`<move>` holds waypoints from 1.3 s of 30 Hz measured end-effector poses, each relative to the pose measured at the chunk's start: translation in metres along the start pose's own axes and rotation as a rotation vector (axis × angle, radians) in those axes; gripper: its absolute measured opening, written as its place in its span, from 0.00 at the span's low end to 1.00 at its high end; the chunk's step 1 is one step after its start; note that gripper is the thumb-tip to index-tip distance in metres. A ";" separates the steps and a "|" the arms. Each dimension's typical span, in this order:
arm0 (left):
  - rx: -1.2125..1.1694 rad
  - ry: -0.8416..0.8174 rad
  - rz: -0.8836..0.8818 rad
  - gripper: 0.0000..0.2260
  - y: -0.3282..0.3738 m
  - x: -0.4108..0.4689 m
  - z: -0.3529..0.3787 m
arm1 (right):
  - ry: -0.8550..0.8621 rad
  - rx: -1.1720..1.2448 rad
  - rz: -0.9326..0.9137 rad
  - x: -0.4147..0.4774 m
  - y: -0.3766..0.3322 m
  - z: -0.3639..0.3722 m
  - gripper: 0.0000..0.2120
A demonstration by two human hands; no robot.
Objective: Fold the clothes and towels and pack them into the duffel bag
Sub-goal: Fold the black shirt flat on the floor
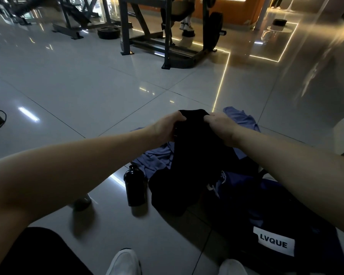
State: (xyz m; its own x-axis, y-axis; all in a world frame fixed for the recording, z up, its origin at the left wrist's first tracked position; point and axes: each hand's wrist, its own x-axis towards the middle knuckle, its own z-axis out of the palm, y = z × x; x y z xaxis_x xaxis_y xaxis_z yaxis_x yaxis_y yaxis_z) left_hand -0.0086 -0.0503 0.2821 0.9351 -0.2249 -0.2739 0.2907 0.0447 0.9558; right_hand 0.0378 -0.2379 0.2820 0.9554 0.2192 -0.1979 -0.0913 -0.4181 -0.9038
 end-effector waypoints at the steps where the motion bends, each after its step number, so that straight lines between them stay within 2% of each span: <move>1: 0.050 0.022 0.016 0.07 -0.002 0.001 -0.001 | 0.020 -0.068 -0.041 0.001 0.000 0.000 0.07; 3: 0.140 0.035 0.083 0.02 -0.005 0.001 -0.003 | 0.045 -0.118 -0.071 0.001 0.002 0.000 0.06; 4: 0.174 0.035 0.109 0.02 -0.006 0.000 -0.004 | 0.060 -0.116 -0.071 0.000 0.002 0.001 0.06; 7: 0.236 0.030 0.161 0.14 -0.005 -0.001 -0.008 | 0.084 -0.005 -0.045 0.002 0.005 0.002 0.06; 8: 0.253 0.036 0.174 0.16 -0.004 0.000 -0.009 | 0.098 0.021 -0.036 0.002 0.005 0.002 0.06; 11: 0.252 0.096 0.218 0.12 0.000 -0.002 -0.009 | 0.133 -0.004 -0.065 0.002 0.002 0.000 0.06; 14: 0.227 0.135 0.271 0.13 0.000 0.001 -0.010 | 0.156 -0.048 -0.104 0.003 0.003 -0.003 0.07; 19: 0.241 0.167 0.241 0.12 -0.004 0.003 -0.011 | 0.120 0.044 -0.039 0.003 0.006 -0.006 0.06; 22: 0.265 0.133 0.211 0.13 -0.009 0.006 -0.013 | 0.064 0.204 0.020 -0.001 0.004 -0.004 0.05; 25: 0.300 0.026 0.134 0.24 -0.012 0.006 -0.014 | 0.009 0.252 0.090 -0.002 0.000 -0.004 0.05; 29: 0.556 0.037 0.102 0.09 -0.018 0.009 -0.017 | -0.090 0.176 0.162 0.001 0.002 -0.008 0.09; 33: 0.545 0.125 0.129 0.07 -0.022 0.014 -0.024 | -0.310 0.123 0.200 -0.005 0.004 -0.016 0.24; 36: 0.478 0.192 0.170 0.09 -0.017 0.012 -0.028 | -0.436 0.019 0.149 -0.011 0.005 -0.023 0.20; 39: 0.538 0.189 0.210 0.15 -0.015 0.011 -0.032 | -0.339 -0.073 0.103 -0.009 0.010 -0.020 0.13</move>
State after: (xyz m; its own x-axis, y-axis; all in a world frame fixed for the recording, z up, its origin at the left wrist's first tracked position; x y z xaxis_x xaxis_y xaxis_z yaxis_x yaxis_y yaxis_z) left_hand 0.0041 -0.0228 0.2610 0.9955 -0.0858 -0.0408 -0.0011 -0.4402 0.8979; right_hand 0.0339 -0.2613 0.2825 0.7940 0.4471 -0.4119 -0.1502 -0.5123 -0.8456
